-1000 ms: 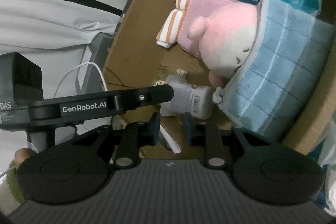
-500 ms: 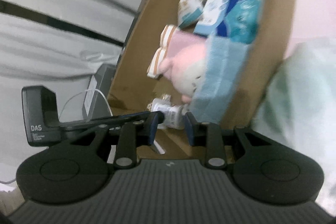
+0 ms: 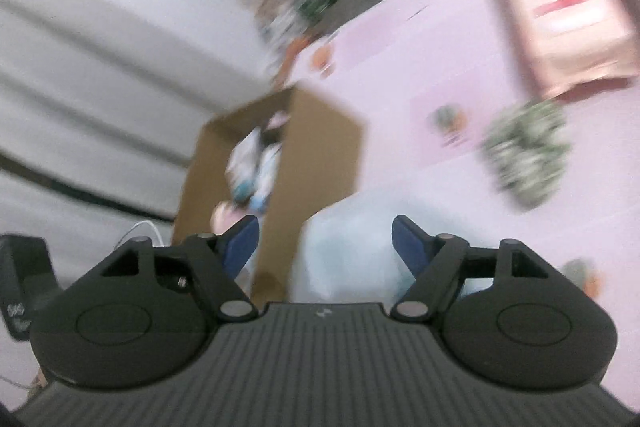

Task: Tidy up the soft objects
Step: 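Move both grippers back over the bed to the green scrunchie, then grasp the green scrunchie with both grippers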

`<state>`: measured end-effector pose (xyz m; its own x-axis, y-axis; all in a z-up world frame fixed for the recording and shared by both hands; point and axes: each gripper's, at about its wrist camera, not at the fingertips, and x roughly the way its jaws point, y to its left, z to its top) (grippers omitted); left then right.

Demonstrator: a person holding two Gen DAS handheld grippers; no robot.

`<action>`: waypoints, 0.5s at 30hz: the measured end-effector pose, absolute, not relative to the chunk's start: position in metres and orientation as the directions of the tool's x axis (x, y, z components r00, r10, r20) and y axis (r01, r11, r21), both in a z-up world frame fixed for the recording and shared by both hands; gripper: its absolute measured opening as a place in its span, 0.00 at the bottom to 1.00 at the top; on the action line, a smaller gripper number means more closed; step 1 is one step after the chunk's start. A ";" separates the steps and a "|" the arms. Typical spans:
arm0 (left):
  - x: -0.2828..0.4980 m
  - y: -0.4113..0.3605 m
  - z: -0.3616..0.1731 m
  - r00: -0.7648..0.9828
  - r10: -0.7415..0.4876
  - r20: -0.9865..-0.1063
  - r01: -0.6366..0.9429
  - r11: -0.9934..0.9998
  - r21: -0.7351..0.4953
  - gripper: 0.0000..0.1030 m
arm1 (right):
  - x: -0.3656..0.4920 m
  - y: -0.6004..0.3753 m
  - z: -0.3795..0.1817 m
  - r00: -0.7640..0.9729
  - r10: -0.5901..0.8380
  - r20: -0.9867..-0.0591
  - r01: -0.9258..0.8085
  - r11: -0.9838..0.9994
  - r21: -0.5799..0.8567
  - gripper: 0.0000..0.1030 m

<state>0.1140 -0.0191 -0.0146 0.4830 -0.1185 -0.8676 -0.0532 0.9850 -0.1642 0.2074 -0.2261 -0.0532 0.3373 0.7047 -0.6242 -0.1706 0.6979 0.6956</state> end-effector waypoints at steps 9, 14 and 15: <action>0.186 -0.134 -0.074 0.385 -0.111 -0.916 0.151 0.987 -0.056 0.76 | 0.265 -0.311 -0.109 0.411 0.604 -0.683 -0.042 0.761 0.648 0.72; 0.214 -0.168 -0.115 0.306 -0.063 -0.950 0.184 0.983 -0.006 0.76 | 0.303 -0.315 -0.145 0.359 0.614 -0.703 -0.051 0.765 0.642 0.66; 0.220 -0.173 -0.123 0.290 -0.046 -0.956 0.176 0.984 0.006 0.76 | 0.309 -0.315 -0.150 0.348 0.617 -0.706 -0.055 0.765 0.642 0.63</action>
